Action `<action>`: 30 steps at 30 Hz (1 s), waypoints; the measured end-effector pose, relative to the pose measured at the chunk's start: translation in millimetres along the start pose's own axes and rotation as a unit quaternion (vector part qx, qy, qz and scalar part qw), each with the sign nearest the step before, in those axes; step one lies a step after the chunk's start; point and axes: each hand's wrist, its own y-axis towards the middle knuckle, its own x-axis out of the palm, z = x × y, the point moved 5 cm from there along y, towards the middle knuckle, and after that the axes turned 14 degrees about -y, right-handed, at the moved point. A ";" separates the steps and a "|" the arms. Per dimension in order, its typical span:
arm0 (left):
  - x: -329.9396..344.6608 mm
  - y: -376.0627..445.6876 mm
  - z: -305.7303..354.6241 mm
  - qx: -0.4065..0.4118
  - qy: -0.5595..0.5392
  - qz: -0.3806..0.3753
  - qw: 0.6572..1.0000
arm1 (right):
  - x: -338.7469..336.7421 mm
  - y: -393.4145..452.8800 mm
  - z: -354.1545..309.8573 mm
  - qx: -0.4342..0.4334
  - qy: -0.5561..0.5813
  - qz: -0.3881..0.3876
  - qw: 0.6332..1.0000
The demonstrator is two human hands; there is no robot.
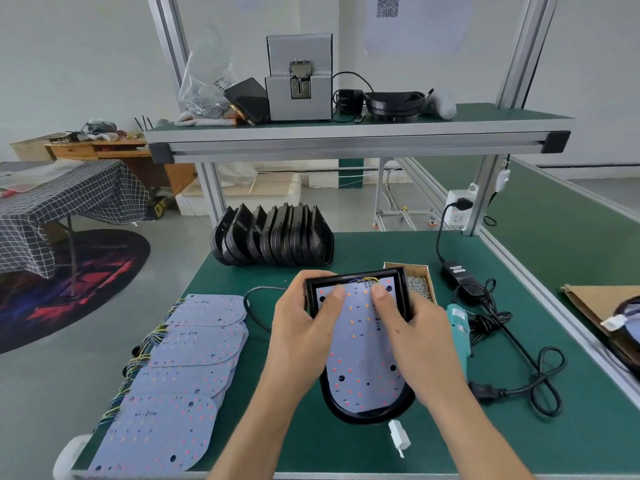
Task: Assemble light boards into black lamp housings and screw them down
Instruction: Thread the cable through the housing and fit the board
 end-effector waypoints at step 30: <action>6.2 -7.3 -3.1 0.023 -0.061 -0.153 0.986 | -9.2 -21.1 -12.6 0.075 0.156 -0.107 0.979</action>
